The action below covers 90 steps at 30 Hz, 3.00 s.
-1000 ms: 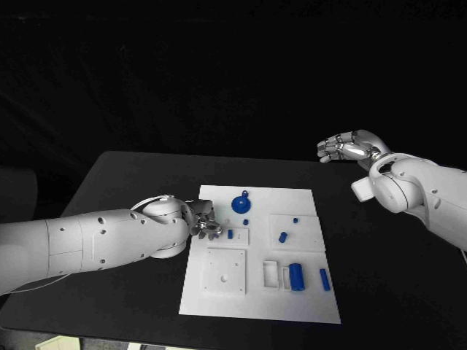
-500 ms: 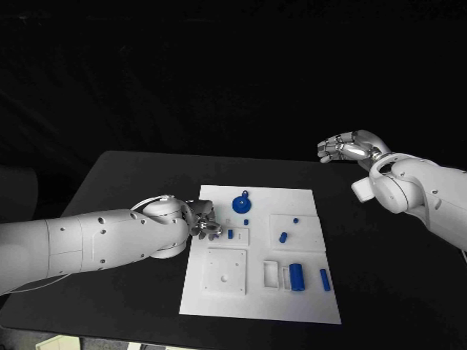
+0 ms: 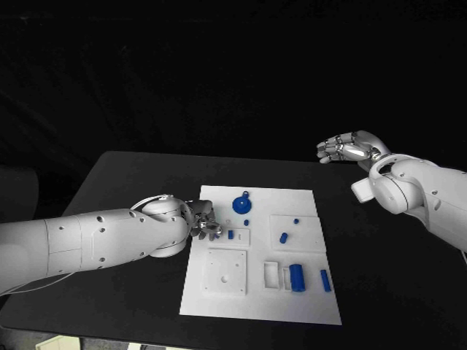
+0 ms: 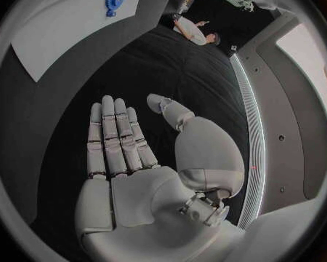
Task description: Assemble the parts on the task board
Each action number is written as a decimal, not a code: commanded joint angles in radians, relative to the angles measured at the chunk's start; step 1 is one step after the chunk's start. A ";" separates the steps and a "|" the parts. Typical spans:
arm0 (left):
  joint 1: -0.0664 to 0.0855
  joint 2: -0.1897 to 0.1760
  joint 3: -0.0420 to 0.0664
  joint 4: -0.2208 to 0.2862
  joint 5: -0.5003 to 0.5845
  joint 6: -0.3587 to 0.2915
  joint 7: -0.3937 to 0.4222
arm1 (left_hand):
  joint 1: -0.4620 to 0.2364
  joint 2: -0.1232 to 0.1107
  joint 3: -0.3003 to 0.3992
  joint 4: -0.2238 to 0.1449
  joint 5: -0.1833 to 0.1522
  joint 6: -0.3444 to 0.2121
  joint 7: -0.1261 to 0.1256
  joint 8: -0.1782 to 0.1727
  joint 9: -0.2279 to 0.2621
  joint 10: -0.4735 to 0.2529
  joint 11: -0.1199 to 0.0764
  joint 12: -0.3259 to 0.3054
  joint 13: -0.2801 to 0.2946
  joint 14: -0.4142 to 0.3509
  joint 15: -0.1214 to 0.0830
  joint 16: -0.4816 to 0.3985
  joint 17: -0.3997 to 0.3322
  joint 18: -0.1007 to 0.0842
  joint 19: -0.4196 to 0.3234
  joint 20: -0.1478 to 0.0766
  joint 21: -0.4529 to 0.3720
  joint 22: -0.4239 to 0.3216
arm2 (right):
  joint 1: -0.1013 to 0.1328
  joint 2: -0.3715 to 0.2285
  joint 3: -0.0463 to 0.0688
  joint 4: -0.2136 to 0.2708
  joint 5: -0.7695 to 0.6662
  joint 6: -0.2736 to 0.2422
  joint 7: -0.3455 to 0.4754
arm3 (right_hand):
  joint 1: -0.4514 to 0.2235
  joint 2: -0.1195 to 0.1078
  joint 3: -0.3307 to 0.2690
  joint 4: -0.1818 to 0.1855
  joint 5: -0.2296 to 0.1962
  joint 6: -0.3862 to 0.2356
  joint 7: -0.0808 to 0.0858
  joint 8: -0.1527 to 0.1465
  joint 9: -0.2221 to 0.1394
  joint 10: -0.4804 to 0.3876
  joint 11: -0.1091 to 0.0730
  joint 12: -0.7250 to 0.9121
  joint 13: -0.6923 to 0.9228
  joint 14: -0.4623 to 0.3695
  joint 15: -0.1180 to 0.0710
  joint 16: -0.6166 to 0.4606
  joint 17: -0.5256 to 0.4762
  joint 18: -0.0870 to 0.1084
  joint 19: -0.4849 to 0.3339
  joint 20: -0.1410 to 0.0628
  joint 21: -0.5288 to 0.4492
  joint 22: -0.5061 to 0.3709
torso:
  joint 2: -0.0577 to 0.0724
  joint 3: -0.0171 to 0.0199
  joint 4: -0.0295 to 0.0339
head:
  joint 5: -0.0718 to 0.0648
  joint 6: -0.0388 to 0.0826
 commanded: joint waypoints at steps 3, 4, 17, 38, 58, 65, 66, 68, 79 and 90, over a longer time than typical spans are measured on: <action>0.003 0.000 0.004 -0.005 0.036 0.058 0.015 | 0.043 0.050 0.034 -0.033 0.002 -0.002 -0.004 0.002 -0.002 -0.004 -0.014 0.003 0.001 0.005 -0.001 0.005 0.000 0.003 0.009 -0.097 -0.003 0.019 | 0.000 0.001 0.000 0.000 -0.008 0.015 0.006 | 0.005 0.000 -0.004 0.003 0.007 -0.007 0.002 0.002 -0.002 0.007 0.002 -0.007 -0.002 -0.006 0.003 -0.007 0.002 -0.009 -0.006 0.000 -0.005 0.002 | 0.000 0.0016 -0.0013 | 0.001 0.001; 0.003 0.000 0.004 -0.006 0.039 0.060 0.015 | 0.043 0.050 0.034 -0.033 0.001 -0.002 -0.004 0.002 -0.002 -0.004 -0.014 0.003 0.001 0.005 -0.001 0.005 0.000 0.003 0.008 -0.097 -0.003 0.019 | 0.000 0.001 0.000 0.000 -0.008 0.015 0.006 | 0.005 0.000 -0.004 0.003 0.007 -0.007 0.002 0.002 -0.002 0.007 0.002 -0.007 -0.002 -0.006 0.003 -0.007 0.002 -0.009 -0.006 0.000 -0.005 0.002 | 0.000 0.0021 -0.0014 | 0.001 0.002; 0.003 0.004 0.018 -0.009 0.048 0.060 0.028 | 0.044 0.050 0.035 -0.033 0.001 -0.002 -0.004 0.003 -0.002 -0.005 -0.014 0.004 0.001 0.005 -0.001 0.005 0.000 0.002 0.007 -0.096 -0.004 0.019 | 0.000 0.002 0.000 0.000 -0.008 0.015 0.007 | 0.005 0.000 -0.004 0.003 0.008 -0.007 0.002 0.002 -0.002 0.007 0.002 -0.007 -0.002 -0.006 0.003 -0.007 0.002 -0.009 -0.006 0.000 -0.005 0.002 | -0.001 0.0010 0.0002 | -0.002 0.001; 0.008 0.017 0.023 -0.043 0.052 0.121 0.025 | 0.045 0.048 0.036 -0.034 0.002 -0.003 -0.005 0.004 -0.003 -0.004 -0.014 0.005 0.001 0.005 -0.001 0.005 0.000 0.002 0.006 -0.096 -0.005 0.019 | 0.000 0.001 0.000 -0.001 -0.009 0.016 0.007 | 0.005 0.000 -0.004 0.002 0.008 -0.008 0.002 0.003 -0.002 0.007 0.002 -0.007 -0.002 -0.007 0.003 -0.007 0.002 -0.009 -0.007 0.000 -0.005 0.002 | 0.000 0.0011 0.0004 | -0.004 0.000; 0.008 0.026 0.023 -0.052 0.073 0.130 0.029 | 0.047 0.047 0.036 -0.034 0.002 -0.003 -0.004 0.005 -0.003 -0.004 -0.014 0.006 0.001 0.004 -0.001 0.006 0.000 0.002 0.005 -0.096 -0.006 0.019 | 0.000 0.001 0.000 0.000 -0.009 0.016 0.007 | 0.006 0.000 -0.004 0.002 0.008 -0.008 0.002 0.003 -0.003 0.008 0.002 -0.007 -0.002 -0.007 0.003 -0.007 0.002 -0.009 -0.007 0.000 -0.005 0.002 | 0.000 0.0011 0.0006 | -0.005 -0.001; 0.008 0.034 0.022 -0.062 0.073 0.131 0.026 | 0.047 0.047 0.036 -0.034 0.002 -0.003 -0.004 0.005 -0.003 -0.004 -0.014 0.006 0.001 0.004 -0.001 0.006 0.000 0.002 0.005 -0.096 -0.006 0.019 | 0.000 0.002 0.000 -0.001 -0.009 0.016 0.007 | 0.006 0.000 -0.004 0.002 0.008 -0.008 0.002 0.003 -0.003 0.007 0.002 -0.008 -0.003 -0.007 0.003 -0.007 0.002 -0.009 -0.007 0.000 -0.005 0.003 | -0.001 0.0011 0.0005 | -0.005 -0.001; 0.008 0.035 0.022 -0.064 0.073 0.123 0.025 | 0.047 0.048 0.036 -0.033 0.002 -0.004 -0.004 0.005 -0.003 -0.005 -0.014 0.006 0.001 0.004 -0.001 0.006 0.000 0.001 0.005 -0.096 -0.006 0.019 | 0.000 0.002 0.000 -0.001 -0.009 0.016 0.007 | 0.006 0.000 -0.004 0.002 0.008 -0.008 0.002 0.003 -0.003 0.007 0.003 -0.008 -0.003 -0.007 0.003 -0.007 0.002 -0.009 -0.007 0.000 -0.005 0.003 | 0.000 0.0009 0.0004 | -0.005 -0.001; 0.008 0.039 0.022 -0.069 0.072 0.119 0.024 | 0.046 0.049 0.035 -0.030 -0.006 -0.007 -0.003 0.005 -0.004 -0.006 -0.013 0.004 0.000 0.003 -0.001 0.004 -0.001 0.001 0.005 -0.096 -0.006 0.019 | 0.000 0.002 0.000 -0.001 -0.009 0.017 0.007 | 0.006 0.000 -0.004 0.002 0.008 -0.008 0.002 0.003 -0.003 0.007 0.003 -0.008 -0.003 -0.007 0.003 -0.007 0.002 -0.009 -0.007 0.000 -0.005 0.003 | 0.000 0.0010 0.0006 | -0.006 -0.001; 0.007 0.047 0.022 -0.078 0.043 0.107 0.017 | 0.048 0.054 0.035 -0.017 -0.052 -0.021 0.000 0.007 -0.007 -0.011 -0.011 -0.008 -0.012 -0.001 -0.004 -0.008 -0.010 0.001 0.011 -0.098 -0.008 0.019 | 0.000 -0.001 0.000 0.001 -0.009 0.016 0.007 | 0.006 0.000 -0.004 0.002 0.008 -0.008 0.002 0.003 -0.003 0.007 0.003 -0.008 -0.003 -0.007 0.003 -0.007 0.002 -0.009 -0.007 0.000 -0.005 0.003 | 0.000 0.0011 0.0002 | -0.007 0.000; 0.007 0.046 0.021 -0.079 0.043 0.148 0.002 | 0.060 0.042 0.035 -0.003 -0.095 -0.030 0.003 0.008 -0.009 -0.010 -0.007 -0.017 -0.023 -0.003 -0.005 -0.016 -0.017 -0.001 0.010 -0.099 -0.011 0.019 | 0.000 0.000 0.000 0.003 -0.009 0.016 0.007 | 0.005 0.000 -0.004 0.002 0.008 -0.008 0.002 0.003 -0.004 0.007 0.003 -0.008 -0.003 -0.007 0.004 -0.008 0.002 -0.009 -0.007 0.000 -0.005 0.003 | -0.001 0.0014 0.0007 | -0.008 -0.002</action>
